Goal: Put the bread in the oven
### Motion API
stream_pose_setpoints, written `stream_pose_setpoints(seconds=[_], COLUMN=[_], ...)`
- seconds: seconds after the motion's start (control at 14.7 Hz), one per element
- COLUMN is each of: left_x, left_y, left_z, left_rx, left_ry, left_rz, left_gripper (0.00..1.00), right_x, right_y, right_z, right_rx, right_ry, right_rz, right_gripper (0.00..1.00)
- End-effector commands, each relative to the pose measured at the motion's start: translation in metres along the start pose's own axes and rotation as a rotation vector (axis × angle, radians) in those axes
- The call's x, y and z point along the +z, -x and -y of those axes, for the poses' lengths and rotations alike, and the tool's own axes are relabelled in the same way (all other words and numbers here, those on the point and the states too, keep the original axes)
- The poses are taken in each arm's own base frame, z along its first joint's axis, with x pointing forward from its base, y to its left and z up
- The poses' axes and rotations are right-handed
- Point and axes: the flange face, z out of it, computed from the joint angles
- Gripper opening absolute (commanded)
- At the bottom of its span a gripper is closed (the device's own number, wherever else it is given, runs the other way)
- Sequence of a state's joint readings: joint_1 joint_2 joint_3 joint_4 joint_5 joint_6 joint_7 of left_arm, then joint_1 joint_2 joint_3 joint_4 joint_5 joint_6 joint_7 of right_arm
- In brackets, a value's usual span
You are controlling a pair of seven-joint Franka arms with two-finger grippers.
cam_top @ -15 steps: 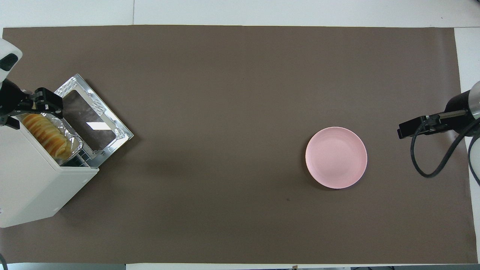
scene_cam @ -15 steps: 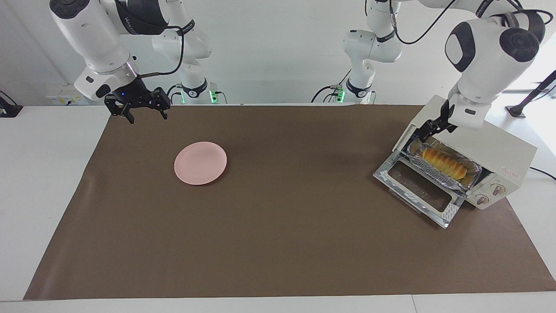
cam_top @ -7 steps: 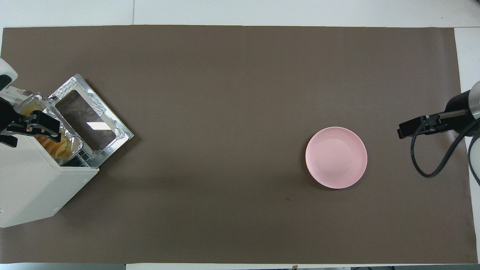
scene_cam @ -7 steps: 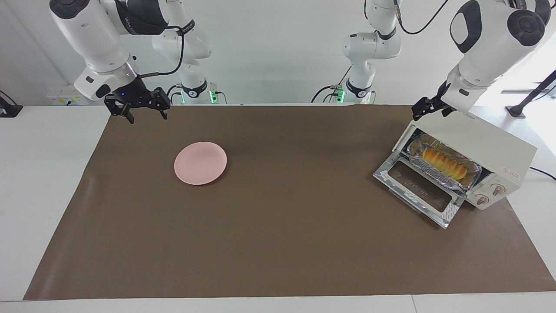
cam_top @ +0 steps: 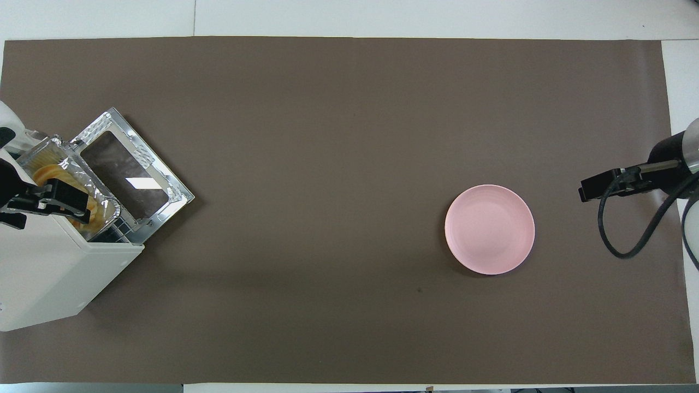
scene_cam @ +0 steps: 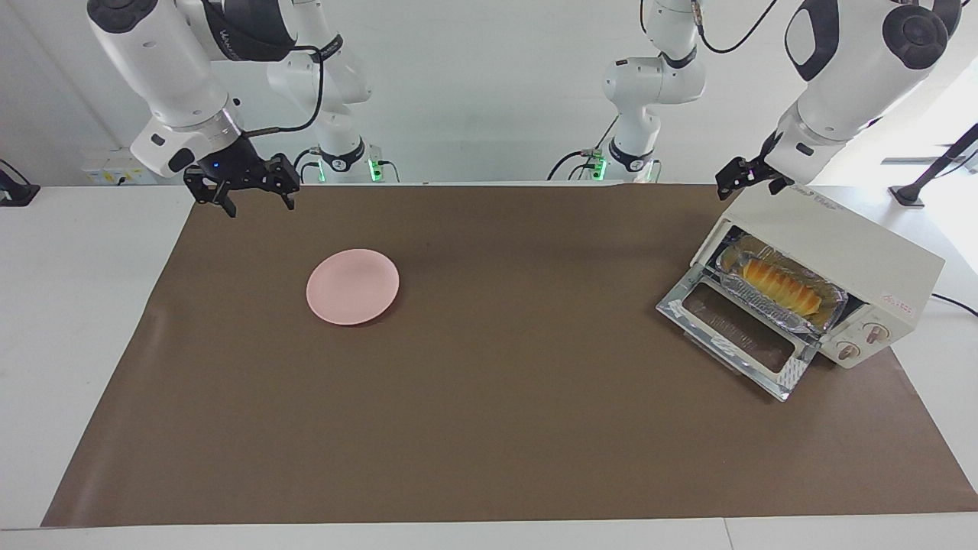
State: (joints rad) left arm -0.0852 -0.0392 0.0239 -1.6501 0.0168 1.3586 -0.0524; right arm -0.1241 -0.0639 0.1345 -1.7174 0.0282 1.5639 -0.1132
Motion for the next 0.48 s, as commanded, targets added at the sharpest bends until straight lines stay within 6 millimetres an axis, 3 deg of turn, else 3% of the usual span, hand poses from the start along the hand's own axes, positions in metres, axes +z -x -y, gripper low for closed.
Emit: stream_pose_setpoints(seconds=[0.0,0.14,0.27,0.41], left_x=[0.001,-0.003,-0.007,-0.010], left_y=[0.005,0.002,0.001,-0.002], left_z=[0.000,-0.002,-0.020,-0.025], left_rx=[0.101,0.114,0.041,0.020], left_ry=[0.013,0.017,0.026,0.029], left_rz=[-0.025,-0.034,-0.054,-0.083], left_gripper=[1.00,1.00,1.00,1.00], right_x=[-0.001,-0.001,-0.001,-0.001], right_y=[0.005,0.005,0.005,0.005], right_z=[-0.003,-0.003,-0.003,-0.004], right_rx=[-0.016,-0.016,-0.016,-0.014], right_ry=[0.009,0.009,0.008,0.008], right_rz=[0.002,0.002,0.004,0.002], right_gripper=[1.00,1.00,1.00,1.00])
